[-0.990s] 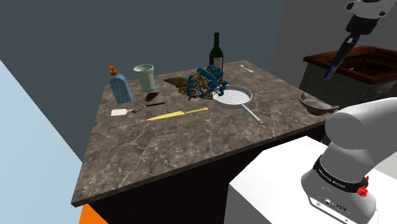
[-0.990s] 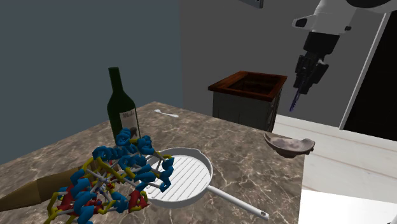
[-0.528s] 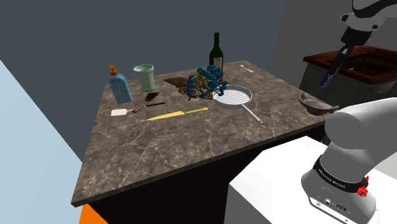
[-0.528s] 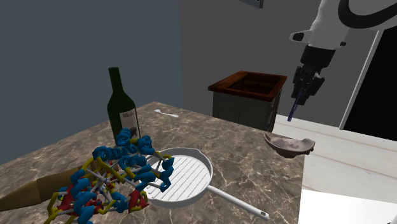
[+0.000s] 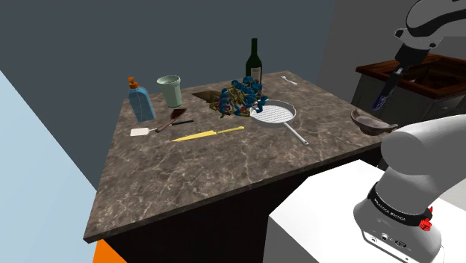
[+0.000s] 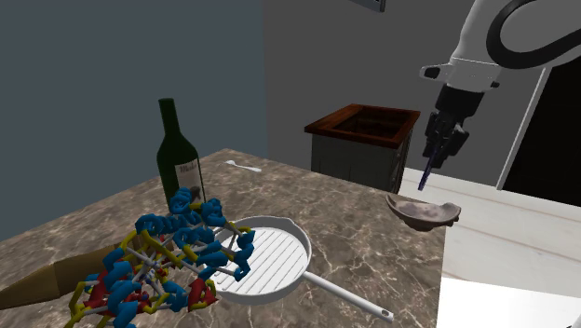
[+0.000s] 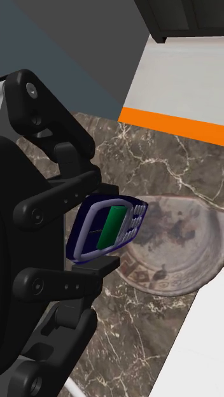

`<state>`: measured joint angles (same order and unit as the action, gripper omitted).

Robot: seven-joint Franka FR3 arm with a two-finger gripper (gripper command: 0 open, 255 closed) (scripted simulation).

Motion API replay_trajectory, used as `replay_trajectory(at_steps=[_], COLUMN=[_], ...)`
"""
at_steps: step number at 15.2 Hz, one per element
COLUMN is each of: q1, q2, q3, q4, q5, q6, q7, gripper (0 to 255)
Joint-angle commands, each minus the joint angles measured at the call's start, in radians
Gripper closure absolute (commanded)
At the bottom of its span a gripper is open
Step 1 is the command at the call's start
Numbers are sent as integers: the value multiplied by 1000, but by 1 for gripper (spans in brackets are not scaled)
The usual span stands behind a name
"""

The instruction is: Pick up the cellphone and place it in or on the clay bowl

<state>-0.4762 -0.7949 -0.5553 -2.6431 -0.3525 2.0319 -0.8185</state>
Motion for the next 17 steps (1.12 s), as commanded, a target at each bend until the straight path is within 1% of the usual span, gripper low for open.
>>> replay_trajectory(at_steps=[1, 6, 7, 12, 16, 17], q1=[0, 0, 0, 0, 1, 1], q2=[1, 1, 1, 1, -40, -40], q3=[-1, -1, -1, -1, 44, 44], q4=[-2, -2, -2, -2, 97, 97], q5=[-1, -1, -1, -1, 29, 29], q6=[4, 4, 4, 4, -137, -137], q7=[0, 0, 0, 0, -4, -4], gripper=[255, 255, 0, 0, 0, 0])
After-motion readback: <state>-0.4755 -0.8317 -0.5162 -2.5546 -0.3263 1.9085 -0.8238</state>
